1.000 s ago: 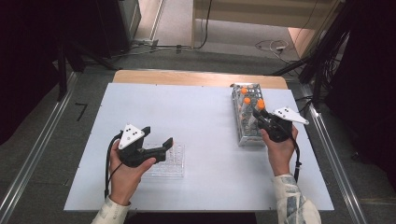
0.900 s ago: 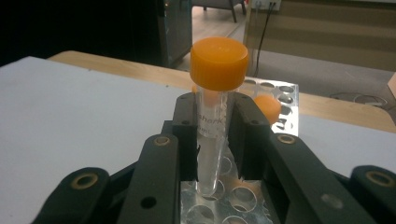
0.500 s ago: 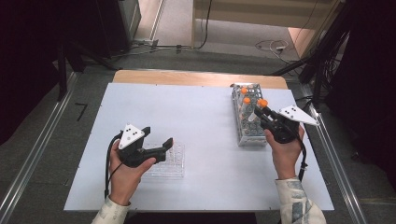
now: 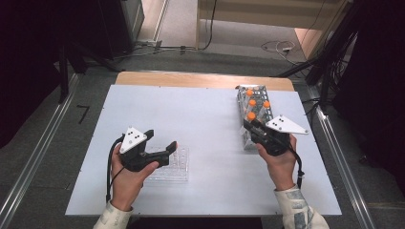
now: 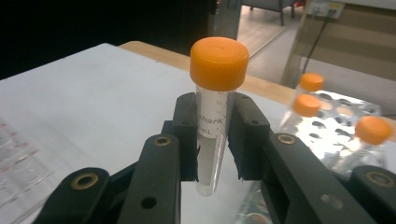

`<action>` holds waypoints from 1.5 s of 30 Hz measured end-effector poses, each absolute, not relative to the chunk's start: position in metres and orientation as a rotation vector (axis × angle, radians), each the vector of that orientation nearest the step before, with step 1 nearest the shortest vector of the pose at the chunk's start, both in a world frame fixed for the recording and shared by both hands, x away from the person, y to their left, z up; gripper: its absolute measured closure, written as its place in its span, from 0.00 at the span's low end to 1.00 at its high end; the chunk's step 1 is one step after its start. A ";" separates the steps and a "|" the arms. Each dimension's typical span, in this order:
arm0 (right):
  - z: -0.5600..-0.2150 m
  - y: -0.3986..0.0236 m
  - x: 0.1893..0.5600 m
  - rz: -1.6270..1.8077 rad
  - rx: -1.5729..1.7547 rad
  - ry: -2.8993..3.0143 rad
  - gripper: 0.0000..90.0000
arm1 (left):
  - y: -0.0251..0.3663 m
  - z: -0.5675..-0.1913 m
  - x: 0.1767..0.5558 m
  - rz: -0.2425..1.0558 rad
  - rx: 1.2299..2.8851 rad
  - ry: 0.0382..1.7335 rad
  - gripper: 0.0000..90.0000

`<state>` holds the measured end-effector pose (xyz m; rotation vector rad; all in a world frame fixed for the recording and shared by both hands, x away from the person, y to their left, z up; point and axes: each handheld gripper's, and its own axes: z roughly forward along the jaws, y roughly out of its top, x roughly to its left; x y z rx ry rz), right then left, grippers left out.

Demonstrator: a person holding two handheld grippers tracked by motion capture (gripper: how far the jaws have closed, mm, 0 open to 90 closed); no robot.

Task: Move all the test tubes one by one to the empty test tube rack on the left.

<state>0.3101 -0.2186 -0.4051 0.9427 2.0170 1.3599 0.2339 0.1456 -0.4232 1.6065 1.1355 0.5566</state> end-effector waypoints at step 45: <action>-0.447 -0.134 0.236 1.387 0.618 2.388 0.80 | 0.077 -0.422 0.203 0.432 1.738 0.869 0.33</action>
